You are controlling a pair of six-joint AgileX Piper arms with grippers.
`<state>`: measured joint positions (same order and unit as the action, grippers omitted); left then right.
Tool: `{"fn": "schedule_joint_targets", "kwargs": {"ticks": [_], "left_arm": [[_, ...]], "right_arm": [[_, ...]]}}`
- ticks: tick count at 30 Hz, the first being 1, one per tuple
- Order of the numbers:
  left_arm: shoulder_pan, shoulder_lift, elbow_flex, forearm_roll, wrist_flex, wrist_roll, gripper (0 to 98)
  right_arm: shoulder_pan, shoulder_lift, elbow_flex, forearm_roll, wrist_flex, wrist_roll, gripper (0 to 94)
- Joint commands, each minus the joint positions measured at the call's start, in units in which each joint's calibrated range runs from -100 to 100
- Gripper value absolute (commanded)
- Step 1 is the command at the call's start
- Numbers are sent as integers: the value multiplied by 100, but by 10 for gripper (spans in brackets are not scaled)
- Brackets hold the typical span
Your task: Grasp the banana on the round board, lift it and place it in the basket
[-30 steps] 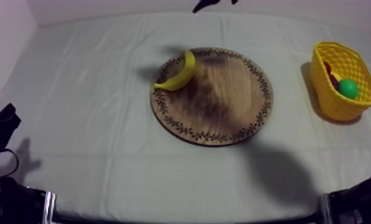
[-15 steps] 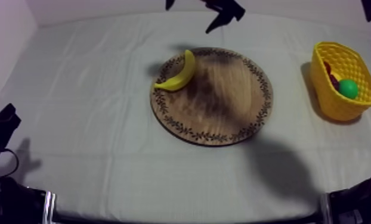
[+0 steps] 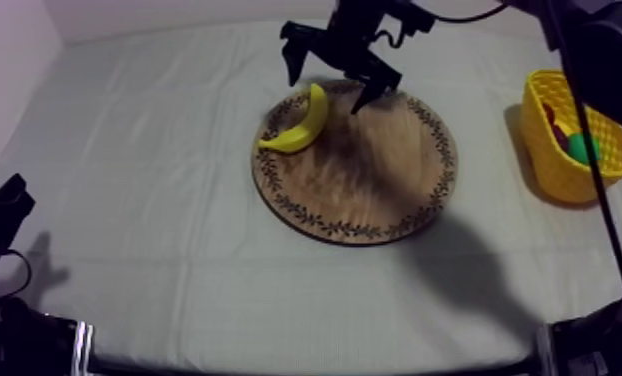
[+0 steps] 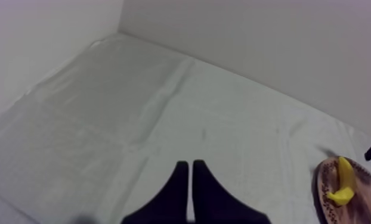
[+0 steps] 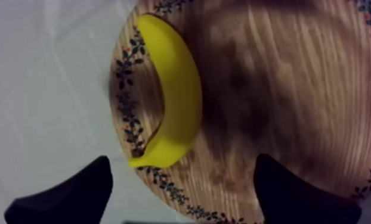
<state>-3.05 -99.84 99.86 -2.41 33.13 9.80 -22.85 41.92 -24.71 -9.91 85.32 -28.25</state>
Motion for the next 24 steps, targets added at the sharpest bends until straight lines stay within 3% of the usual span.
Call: {"fn": "schedule_joint_targets", "kwargs": {"ticks": [1,12,24], "left_arm": [[-2,2,3,-1,1,-1,1],[-2,2,3,-1,1,-1,1],[-2,2,3,-1,1,-1,1]], "right_arm": [[-18,153,-50,21,19,5,767],[-92,907,-507,68,-147,-24,769],[-144,1383,-999,206,-303,-69,632]]}}
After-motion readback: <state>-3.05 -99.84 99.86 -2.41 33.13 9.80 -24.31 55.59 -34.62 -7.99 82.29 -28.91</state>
